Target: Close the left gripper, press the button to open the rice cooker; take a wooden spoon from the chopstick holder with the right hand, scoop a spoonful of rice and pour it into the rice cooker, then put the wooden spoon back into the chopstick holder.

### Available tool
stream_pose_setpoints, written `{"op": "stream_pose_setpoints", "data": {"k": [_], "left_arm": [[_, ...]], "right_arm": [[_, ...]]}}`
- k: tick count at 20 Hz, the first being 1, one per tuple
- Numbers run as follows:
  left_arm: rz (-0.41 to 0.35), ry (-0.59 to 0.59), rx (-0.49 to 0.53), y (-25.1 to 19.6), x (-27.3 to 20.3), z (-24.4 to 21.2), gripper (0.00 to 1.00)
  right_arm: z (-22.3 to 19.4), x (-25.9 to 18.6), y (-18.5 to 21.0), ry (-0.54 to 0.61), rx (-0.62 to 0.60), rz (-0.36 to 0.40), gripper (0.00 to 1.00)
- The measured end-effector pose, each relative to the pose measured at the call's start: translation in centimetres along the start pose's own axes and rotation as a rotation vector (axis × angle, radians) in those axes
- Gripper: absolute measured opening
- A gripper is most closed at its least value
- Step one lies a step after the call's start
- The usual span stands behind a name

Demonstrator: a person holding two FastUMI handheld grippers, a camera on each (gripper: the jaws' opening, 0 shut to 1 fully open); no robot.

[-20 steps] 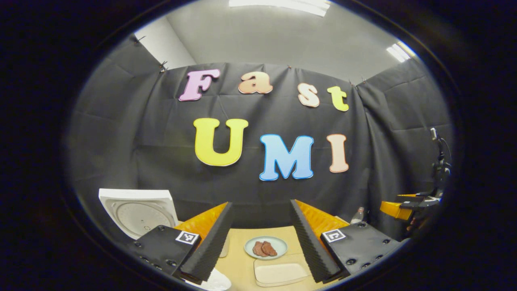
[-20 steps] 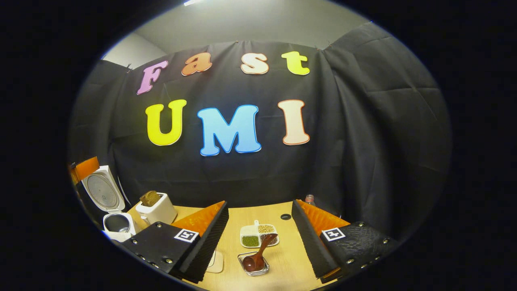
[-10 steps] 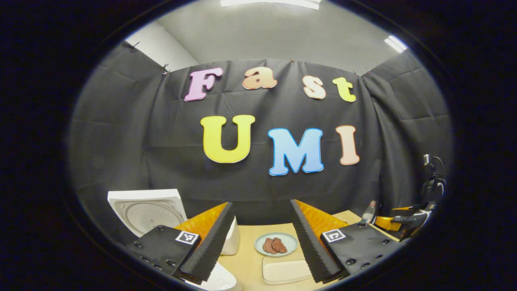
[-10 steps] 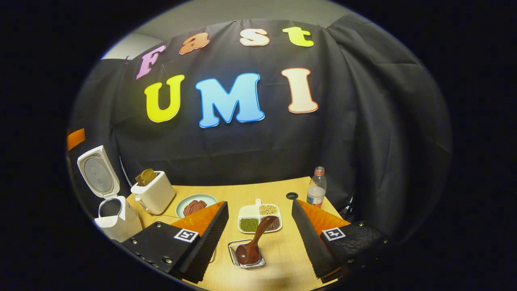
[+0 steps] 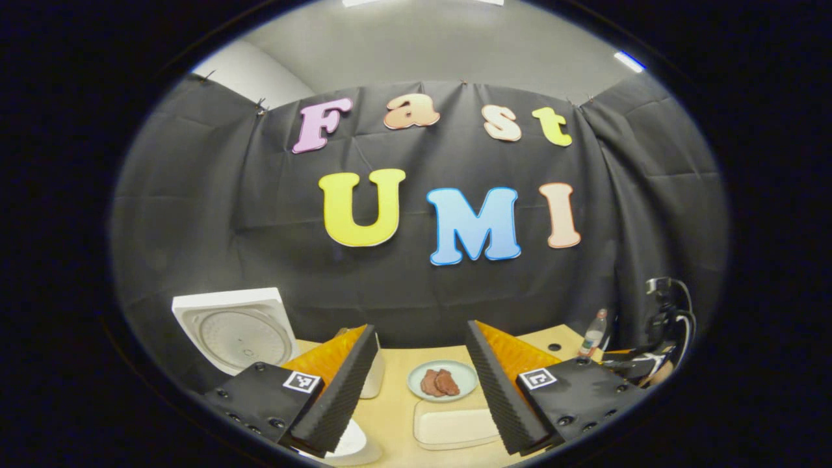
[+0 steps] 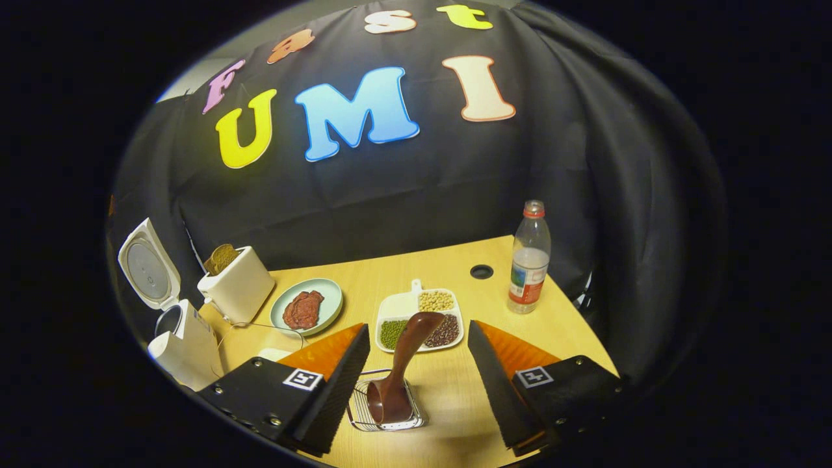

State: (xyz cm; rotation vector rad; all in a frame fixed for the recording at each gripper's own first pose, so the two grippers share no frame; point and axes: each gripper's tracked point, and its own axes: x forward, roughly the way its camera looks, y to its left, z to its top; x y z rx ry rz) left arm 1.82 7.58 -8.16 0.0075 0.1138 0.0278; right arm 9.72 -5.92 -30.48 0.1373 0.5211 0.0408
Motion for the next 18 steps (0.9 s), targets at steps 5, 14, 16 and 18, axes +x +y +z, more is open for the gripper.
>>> {"op": "stream_pose_setpoints", "data": {"k": [5,14,16,18], "left_arm": [[0.047,0.016,0.009,0.5,-0.1,-0.4,0.99],[0.077,0.035,0.019,1.4,-0.1,-0.9,0.99],[0.067,0.033,0.016,1.4,0.0,-0.9,0.95],[0.057,0.029,0.010,1.3,0.1,-0.9,0.92]], "right_arm": [[-1.6,3.2,0.4,0.051,0.016,0.053,0.81],[-1.7,2.8,2.2,0.046,0.060,0.109,0.16],[-1.2,1.8,3.5,0.031,0.027,0.119,0.07],[-0.2,0.8,4.4,-0.003,-0.011,0.132,0.07]]}}
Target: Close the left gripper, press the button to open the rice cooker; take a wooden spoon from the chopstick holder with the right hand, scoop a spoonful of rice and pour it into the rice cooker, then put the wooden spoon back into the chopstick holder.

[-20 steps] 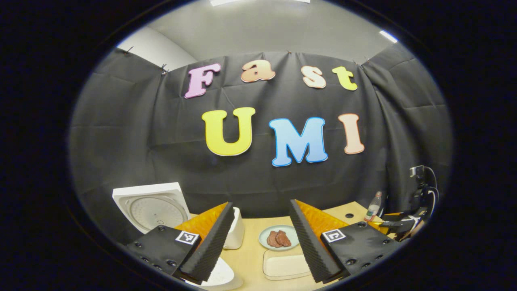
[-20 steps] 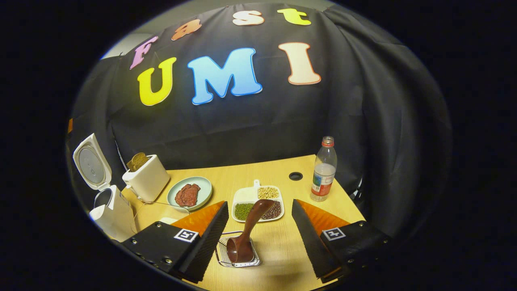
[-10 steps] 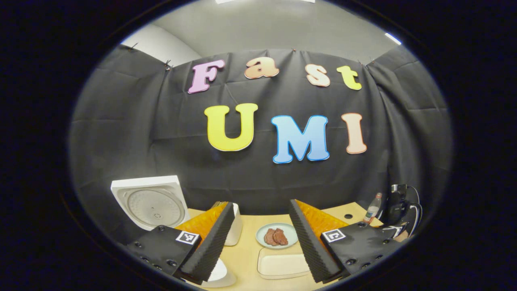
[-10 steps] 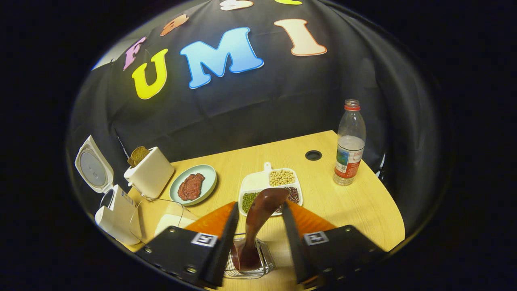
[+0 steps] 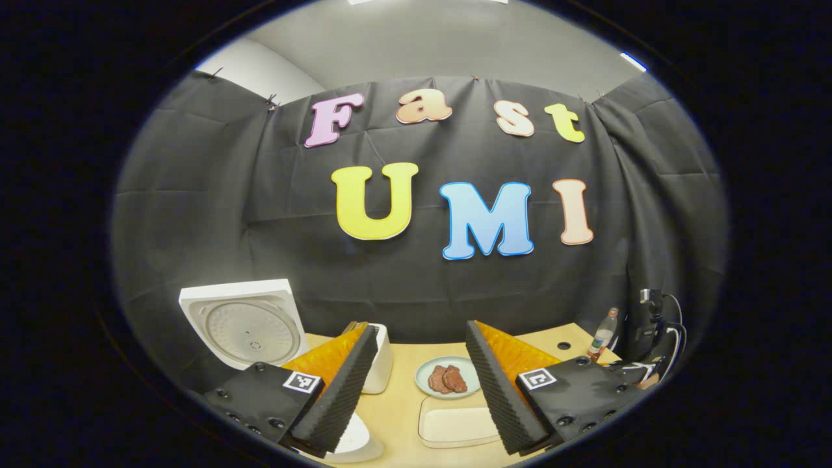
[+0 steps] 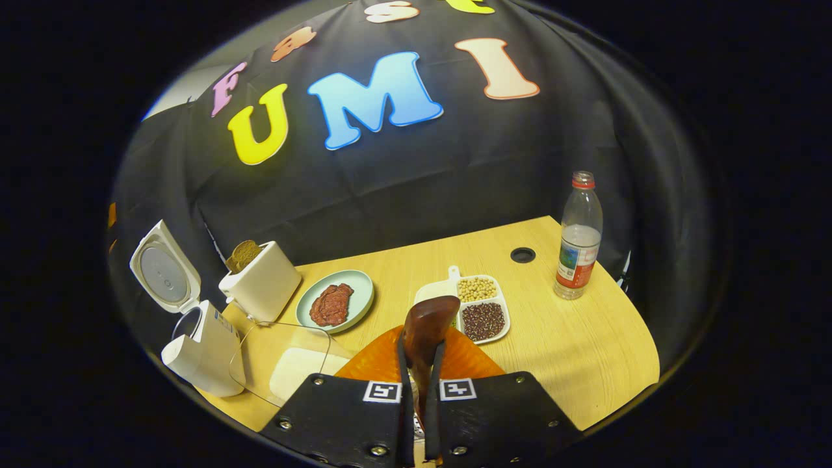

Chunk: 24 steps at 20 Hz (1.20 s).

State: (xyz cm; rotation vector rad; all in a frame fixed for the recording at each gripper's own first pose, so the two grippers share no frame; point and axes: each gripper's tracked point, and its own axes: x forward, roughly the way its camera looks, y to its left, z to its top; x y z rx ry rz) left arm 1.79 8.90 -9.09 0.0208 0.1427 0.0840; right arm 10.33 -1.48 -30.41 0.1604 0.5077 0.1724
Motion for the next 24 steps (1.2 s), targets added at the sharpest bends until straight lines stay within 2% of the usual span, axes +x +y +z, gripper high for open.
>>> {"op": "stream_pose_setpoints", "data": {"k": [5,9,11,12,15,18,19,20,24], "left_arm": [[-0.027,-0.019,-0.014,-0.1,0.0,0.4,0.92],[-0.031,-0.048,-0.020,0.7,-0.3,1.1,0.92],[-0.029,-0.057,-0.028,1.3,-0.5,1.1,0.99],[-0.030,-0.062,-0.032,1.6,-0.7,1.2,0.92],[-0.027,-0.090,-0.042,2.5,-1.0,2.0,0.92],[-0.040,-0.117,-0.037,3.1,-1.5,2.9,0.92],[-0.045,-0.122,-0.027,3.3,-1.6,3.1,0.95],[-0.049,-0.125,-0.017,3.6,-1.7,3.1,0.92],[-0.058,-0.137,-0.024,5.0,-2.1,3.1,0.92]], "right_arm": [[2.7,-1.9,0.5,-0.042,0.010,-0.037,0.07],[5.5,-4.6,1.6,-0.074,0.028,-0.033,0.07],[6.9,-5.7,2.5,-0.094,0.025,-0.023,0.07],[7.5,-6.1,3.2,-0.104,0.025,-0.012,0.07],[9.1,-6.8,6.0,-0.130,0.025,0.030,0.07],[9.8,-6.2,9.6,-0.143,0.015,0.088,0.07],[9.7,-5.6,10.8,-0.139,0.008,0.105,0.07],[9.5,-4.9,11.8,-0.141,0.003,0.113,0.07],[7.1,-1.2,15.0,-0.110,-0.009,0.094,0.07]]}}
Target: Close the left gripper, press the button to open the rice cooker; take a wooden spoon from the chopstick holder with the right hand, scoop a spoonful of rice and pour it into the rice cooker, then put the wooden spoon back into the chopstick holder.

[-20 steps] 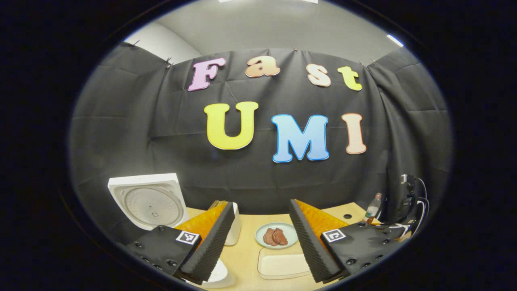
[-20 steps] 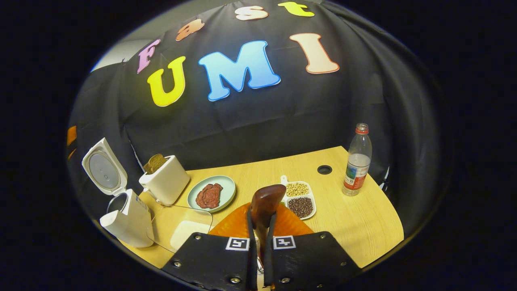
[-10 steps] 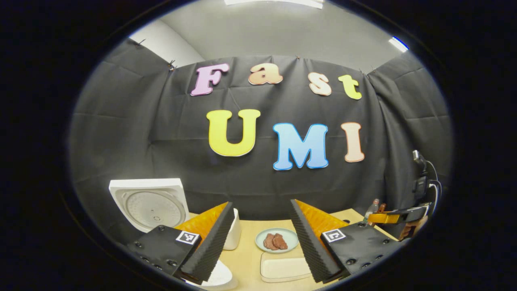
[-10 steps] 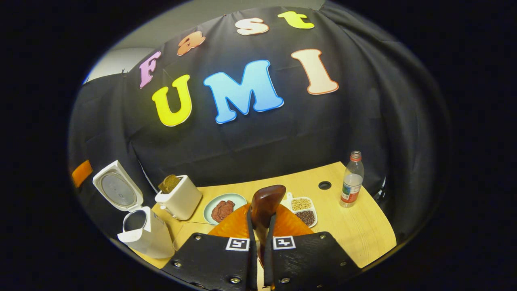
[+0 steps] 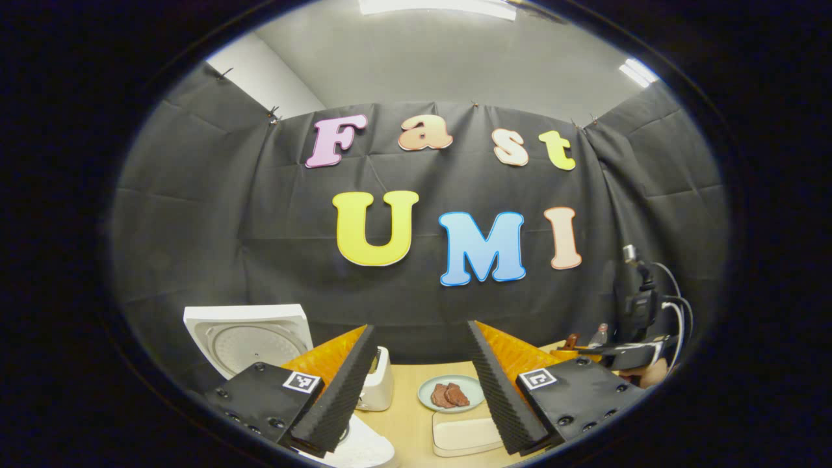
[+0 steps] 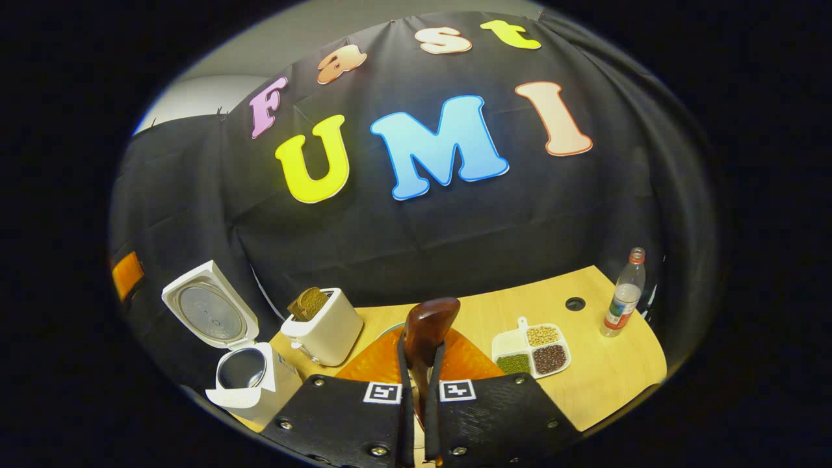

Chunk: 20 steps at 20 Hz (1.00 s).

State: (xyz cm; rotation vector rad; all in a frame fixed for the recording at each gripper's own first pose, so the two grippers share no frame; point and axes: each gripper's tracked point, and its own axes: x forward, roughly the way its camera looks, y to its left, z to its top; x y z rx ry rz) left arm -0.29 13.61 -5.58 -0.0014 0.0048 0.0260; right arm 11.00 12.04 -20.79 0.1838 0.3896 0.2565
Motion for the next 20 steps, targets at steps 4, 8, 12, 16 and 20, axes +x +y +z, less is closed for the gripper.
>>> {"op": "stream_pose_setpoints", "data": {"k": [4,8,12,16,20], "left_arm": [[0.013,-0.031,0.008,1.9,-0.1,0.6,0.92],[0.015,-0.030,0.019,3.8,-0.2,0.2,0.92],[0.033,-0.008,0.045,6.4,-0.5,-0.5,0.92],[0.074,0.005,0.031,8.8,-0.9,-1.5,0.92],[0.100,0.012,0.021,10.1,-1.1,-2.0,0.92]], "right_arm": [[-3.6,3.5,1.2,0.050,-0.036,-0.025,0.07],[-7.0,6.8,1.3,0.087,-0.114,-0.075,0.07],[-9.3,9.3,1.2,0.107,-0.205,-0.118,0.07],[-11.5,10.2,3.1,0.132,-0.229,-0.104,0.07],[-12.9,9.7,6.0,0.151,-0.139,-0.044,0.07]]}}
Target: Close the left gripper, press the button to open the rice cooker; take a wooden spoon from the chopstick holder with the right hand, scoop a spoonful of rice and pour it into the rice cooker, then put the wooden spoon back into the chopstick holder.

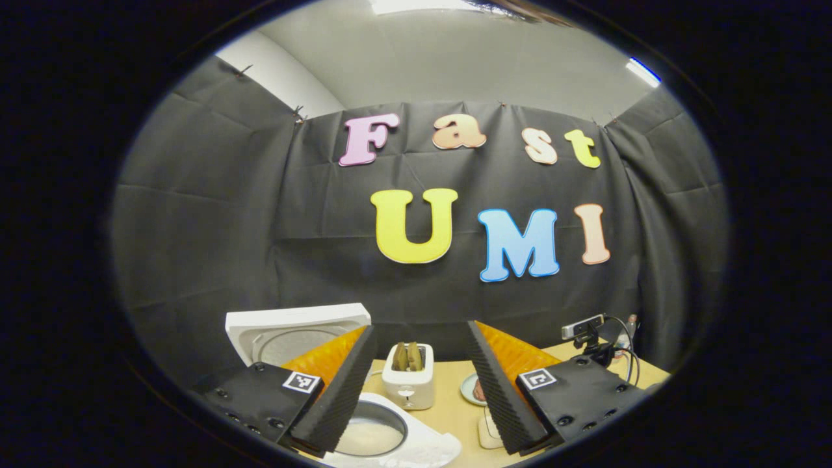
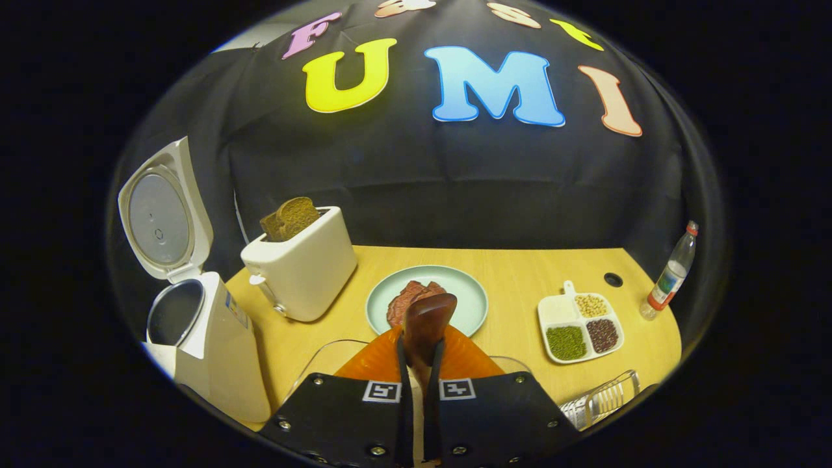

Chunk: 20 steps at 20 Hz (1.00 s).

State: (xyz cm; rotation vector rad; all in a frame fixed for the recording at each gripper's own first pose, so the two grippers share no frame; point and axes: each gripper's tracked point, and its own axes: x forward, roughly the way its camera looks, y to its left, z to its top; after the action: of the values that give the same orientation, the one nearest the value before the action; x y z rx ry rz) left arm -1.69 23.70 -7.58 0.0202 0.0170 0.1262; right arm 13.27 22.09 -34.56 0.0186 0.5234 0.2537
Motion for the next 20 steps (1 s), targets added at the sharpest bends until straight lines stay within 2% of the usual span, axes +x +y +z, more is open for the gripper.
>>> {"op": "stream_pose_setpoints", "data": {"k": [4,8,9,12,13,17,19,20], "left_arm": [[0.004,0.002,0.006,0.1,-0.2,-0.2,0.92],[0.004,0.012,0.009,-0.4,-0.3,-0.7,0.92],[0.002,0.013,0.011,-0.6,-0.5,-0.7,0.95],[0.001,0.012,0.020,-1.2,-0.7,-0.6,0.92],[0.000,0.011,0.022,-1.4,-0.7,-0.4,0.92],[-0.009,0.004,0.013,-2.5,-0.6,-0.1,0.92],[-0.010,0.000,-0.004,-2.7,-0.8,0.0,0.99],[-0.010,-0.003,-0.013,-2.7,-0.8,0.2,0.92]], "right_arm": [[-0.6,-0.6,0.9,0.031,0.181,0.068,0.07],[-1.5,-0.6,-1.0,0.076,0.507,0.110,0.07],[-1.8,-0.6,-1.4,0.090,0.601,0.128,0.07],[-1.9,-1.0,-2.6,0.096,0.860,0.183,0.07],[-1.8,-1.2,-2.9,0.093,0.891,0.194,0.07],[0.4,-2.8,-3.8,0.063,0.875,0.230,0.07],[1.9,-3.6,-3.9,0.040,0.908,0.259,0.07],[2.9,-4.1,-4.0,0.028,0.933,0.277,0.07]]}}
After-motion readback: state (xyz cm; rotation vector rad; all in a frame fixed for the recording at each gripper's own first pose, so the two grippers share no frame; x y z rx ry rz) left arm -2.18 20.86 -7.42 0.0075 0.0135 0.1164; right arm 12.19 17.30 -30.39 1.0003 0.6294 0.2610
